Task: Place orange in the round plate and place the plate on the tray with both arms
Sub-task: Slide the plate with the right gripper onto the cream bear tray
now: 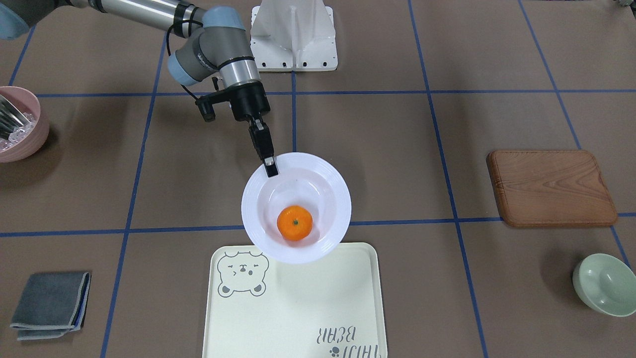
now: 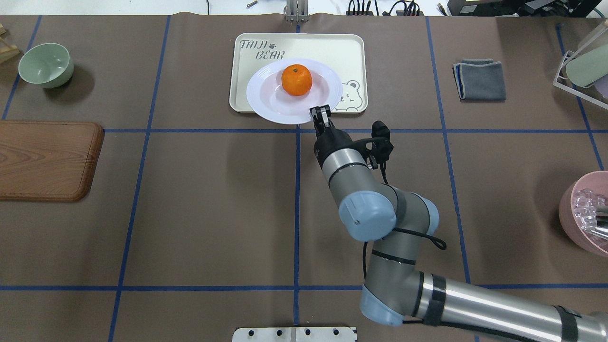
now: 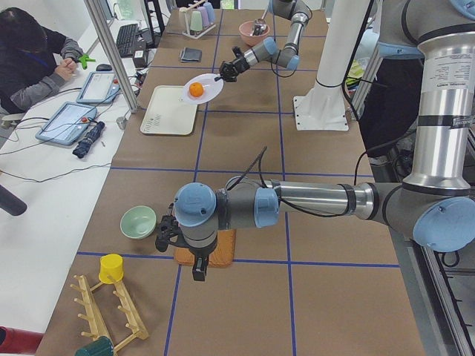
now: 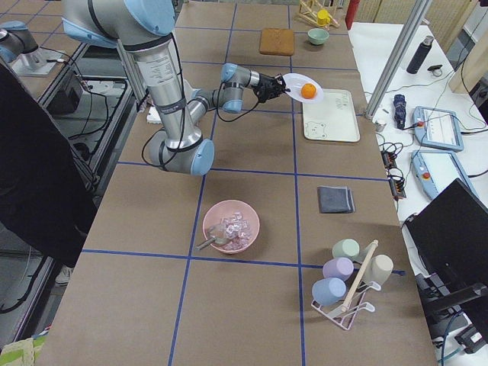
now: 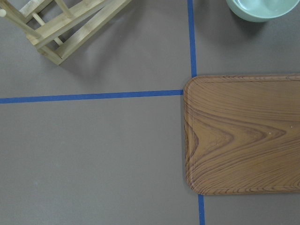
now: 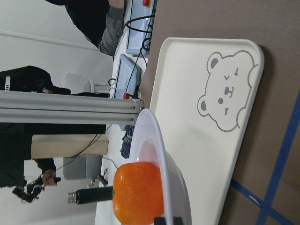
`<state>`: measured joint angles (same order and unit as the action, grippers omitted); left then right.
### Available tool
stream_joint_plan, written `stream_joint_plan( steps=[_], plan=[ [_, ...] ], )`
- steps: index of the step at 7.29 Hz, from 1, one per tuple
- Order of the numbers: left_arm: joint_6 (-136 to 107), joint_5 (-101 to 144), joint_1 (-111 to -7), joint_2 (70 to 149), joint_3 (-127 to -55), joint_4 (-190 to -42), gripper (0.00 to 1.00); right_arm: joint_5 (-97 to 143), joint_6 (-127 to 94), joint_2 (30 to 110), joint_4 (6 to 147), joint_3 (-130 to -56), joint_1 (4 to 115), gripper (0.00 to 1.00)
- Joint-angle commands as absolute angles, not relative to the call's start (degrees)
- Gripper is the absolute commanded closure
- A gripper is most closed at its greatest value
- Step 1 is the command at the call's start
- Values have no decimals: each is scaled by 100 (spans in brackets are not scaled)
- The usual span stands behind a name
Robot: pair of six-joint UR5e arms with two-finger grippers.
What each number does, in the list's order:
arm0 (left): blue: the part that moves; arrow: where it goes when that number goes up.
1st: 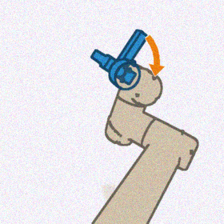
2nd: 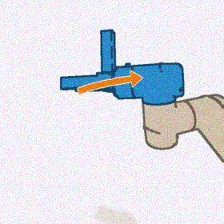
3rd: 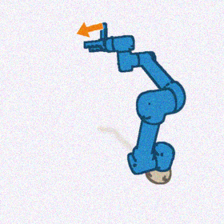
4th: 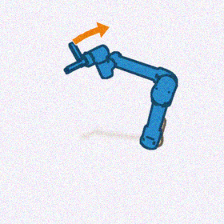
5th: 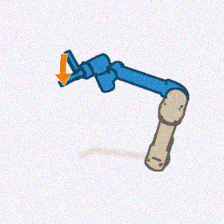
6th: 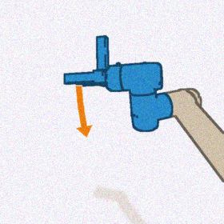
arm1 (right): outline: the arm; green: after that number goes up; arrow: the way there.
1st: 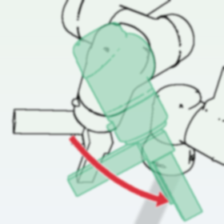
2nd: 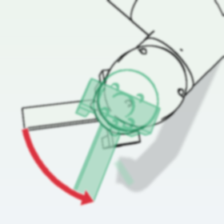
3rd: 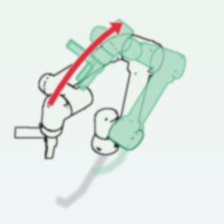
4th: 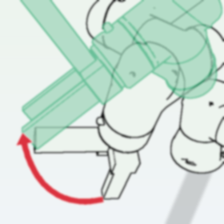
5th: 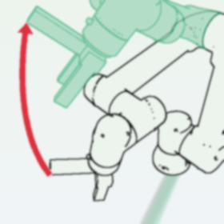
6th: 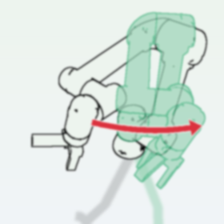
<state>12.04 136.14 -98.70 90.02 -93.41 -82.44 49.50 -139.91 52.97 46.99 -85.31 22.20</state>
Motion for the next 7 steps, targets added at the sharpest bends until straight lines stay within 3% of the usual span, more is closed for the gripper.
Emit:
stream_joint_plan(
  steps=[1,4,7],
  plan=[
    [1204,13614,-9861,9009,-9343,-8244,2,4992,-14588,4284,5010,-7143,2679,100],
    [1187,13614,-9853,9035,-9343,-8244,2,4983,-14950,3571,5027,-5798,2838,100],
    [1187,13614,-9853,9053,-9334,-8244,2,4992,-15047,3280,5027,-5030,2848,100]
  ],
)
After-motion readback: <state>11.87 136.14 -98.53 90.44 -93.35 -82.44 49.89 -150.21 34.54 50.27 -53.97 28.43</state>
